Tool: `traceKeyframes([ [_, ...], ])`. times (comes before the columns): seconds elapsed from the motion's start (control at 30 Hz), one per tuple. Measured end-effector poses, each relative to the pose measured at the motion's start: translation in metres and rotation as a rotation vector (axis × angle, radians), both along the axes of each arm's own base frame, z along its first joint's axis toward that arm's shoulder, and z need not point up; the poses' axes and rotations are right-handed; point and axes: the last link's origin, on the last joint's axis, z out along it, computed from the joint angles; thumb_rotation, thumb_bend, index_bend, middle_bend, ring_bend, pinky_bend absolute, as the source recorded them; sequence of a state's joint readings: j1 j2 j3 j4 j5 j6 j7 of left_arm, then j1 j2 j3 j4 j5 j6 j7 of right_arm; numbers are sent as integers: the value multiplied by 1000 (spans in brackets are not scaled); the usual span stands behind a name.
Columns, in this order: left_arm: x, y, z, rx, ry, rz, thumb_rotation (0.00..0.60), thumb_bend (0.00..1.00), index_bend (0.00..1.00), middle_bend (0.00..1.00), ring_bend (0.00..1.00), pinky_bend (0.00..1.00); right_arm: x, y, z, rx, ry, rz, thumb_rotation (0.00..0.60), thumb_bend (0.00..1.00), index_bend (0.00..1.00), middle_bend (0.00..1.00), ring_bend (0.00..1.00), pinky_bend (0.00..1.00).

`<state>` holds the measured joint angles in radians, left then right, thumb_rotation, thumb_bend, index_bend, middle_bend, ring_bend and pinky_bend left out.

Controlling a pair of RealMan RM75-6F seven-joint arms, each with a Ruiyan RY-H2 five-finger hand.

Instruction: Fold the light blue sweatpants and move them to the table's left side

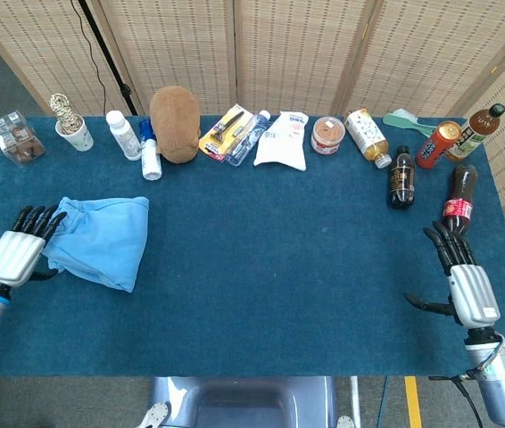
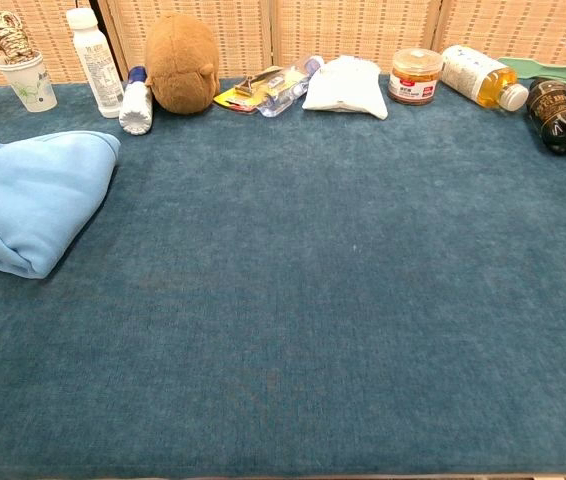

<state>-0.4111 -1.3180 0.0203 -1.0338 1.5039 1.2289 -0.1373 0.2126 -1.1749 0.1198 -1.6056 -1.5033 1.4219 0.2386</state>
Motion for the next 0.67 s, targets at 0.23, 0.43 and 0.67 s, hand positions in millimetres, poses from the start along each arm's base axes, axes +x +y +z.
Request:
traceKeyframes([
  [0.23,5,-32,26,84,-155,4,582,0,0,0,0,0,-1,1,4,-64,129,0,600,0,0,0,0,0],
  [0.43,11,-65,37,143,-292,42,595,0,0,0,0,0,0,5,7,-160,277,-30,600,0,0,0,0,0],
  [0.67,21,-95,43,173,-380,97,600,0,0,0,0,0,4,10,9,-209,306,-99,600,0,0,0,0,0],
])
